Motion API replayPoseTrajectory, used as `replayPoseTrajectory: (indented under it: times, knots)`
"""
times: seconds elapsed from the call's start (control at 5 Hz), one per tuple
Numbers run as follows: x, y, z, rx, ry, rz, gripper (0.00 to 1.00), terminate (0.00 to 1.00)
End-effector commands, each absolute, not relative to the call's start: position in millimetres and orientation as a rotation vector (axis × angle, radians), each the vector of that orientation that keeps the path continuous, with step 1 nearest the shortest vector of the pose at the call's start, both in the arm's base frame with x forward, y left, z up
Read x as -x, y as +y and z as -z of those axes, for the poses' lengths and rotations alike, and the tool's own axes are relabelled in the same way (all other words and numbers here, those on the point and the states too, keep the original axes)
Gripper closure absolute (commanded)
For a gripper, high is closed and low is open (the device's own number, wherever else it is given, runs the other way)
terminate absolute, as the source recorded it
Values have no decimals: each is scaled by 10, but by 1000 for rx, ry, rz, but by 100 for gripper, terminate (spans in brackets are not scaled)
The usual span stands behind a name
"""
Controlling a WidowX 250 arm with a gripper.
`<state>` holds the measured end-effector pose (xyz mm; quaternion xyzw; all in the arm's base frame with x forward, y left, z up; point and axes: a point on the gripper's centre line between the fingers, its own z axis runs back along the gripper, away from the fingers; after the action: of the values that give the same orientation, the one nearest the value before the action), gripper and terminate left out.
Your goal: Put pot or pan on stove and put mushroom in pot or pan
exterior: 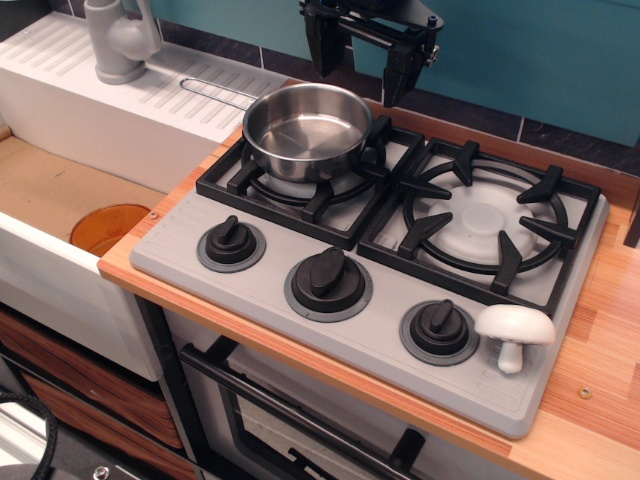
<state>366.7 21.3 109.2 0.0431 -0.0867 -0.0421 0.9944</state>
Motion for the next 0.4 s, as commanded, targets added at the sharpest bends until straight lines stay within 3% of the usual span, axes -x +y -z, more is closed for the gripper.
replayPoseTrajectory:
  times: [0.0,0.2]
  knots:
    - [-3667,213,-1092,-86,-174,84,0,0]
    - [-3565,155,-896,-107,-210,71,0,0]
